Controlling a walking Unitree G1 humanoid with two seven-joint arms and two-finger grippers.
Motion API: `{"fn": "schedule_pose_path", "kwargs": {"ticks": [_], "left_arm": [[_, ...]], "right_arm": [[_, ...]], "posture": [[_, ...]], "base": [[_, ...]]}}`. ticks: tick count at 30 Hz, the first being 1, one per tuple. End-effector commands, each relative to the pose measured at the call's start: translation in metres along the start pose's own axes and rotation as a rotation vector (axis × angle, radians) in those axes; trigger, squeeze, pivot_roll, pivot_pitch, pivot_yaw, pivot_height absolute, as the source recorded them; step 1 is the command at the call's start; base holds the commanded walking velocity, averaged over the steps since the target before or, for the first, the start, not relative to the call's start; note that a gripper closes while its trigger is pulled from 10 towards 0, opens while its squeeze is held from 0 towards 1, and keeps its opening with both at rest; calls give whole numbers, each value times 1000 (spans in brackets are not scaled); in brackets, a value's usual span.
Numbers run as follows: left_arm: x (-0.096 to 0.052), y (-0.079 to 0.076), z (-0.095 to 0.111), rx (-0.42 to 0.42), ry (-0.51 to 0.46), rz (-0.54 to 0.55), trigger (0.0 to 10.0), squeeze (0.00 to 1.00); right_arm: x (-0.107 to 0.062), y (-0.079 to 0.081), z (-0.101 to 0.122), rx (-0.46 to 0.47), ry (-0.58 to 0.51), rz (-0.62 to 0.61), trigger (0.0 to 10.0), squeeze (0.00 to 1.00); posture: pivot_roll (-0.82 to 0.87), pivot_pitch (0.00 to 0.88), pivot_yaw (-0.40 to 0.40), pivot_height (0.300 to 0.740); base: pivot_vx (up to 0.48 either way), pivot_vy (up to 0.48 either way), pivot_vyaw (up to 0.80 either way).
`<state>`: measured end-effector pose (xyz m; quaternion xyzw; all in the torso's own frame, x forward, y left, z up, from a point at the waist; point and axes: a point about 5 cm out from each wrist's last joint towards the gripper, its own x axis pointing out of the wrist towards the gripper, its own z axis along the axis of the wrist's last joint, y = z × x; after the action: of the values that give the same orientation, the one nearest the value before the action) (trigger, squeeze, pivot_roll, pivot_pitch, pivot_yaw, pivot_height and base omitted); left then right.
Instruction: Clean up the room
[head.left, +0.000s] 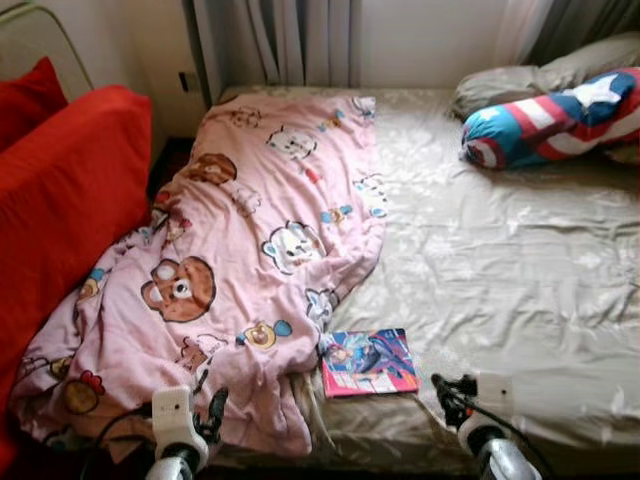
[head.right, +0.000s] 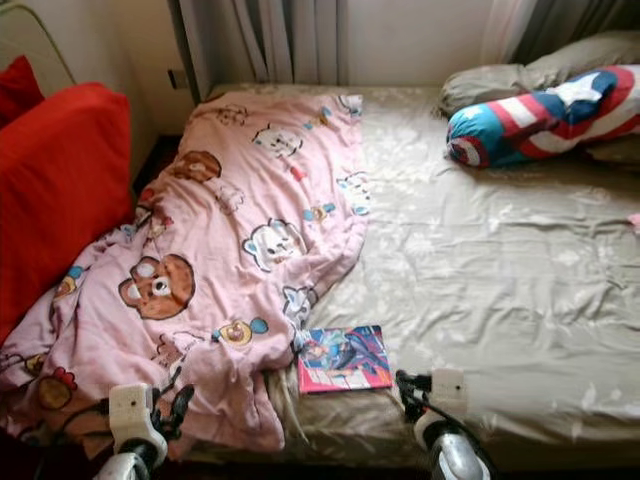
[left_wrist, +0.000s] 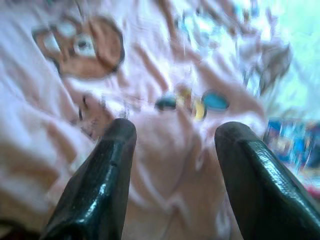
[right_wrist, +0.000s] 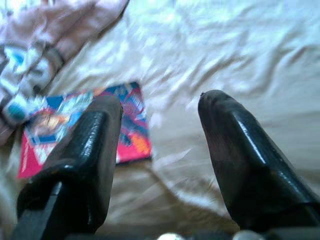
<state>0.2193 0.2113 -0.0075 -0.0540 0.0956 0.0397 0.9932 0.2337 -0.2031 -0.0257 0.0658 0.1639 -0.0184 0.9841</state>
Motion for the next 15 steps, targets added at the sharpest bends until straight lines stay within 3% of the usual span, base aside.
{"fn": "schedule_pose_path", "kwargs": {"ticks": [1,5,10,15], "left_arm": [[2,1,14,1,-50,-2,10000,0],[6,-5,29,20,-105,-32,10000,0],[2,-12,39,29,-116,-65,10000,0],[3,-11,40,19,-105,-41,10000,0]], "right_arm": [[-2,-2,3,13,-38,-24,10000,0],[-2,0,10,12,-84,-25,10000,0],[1,8,35,17,-194,-3,10000,0],[7,19,41,5,-190,26,10000,0]], "posture": [[-71,125,-18,740],[-68,121,-13,740],[-69,140,-19,740],[-67,153,-21,740]], "base": [[0,0,0],[0,0,0],[0,0,0],[0,0,0]]}}
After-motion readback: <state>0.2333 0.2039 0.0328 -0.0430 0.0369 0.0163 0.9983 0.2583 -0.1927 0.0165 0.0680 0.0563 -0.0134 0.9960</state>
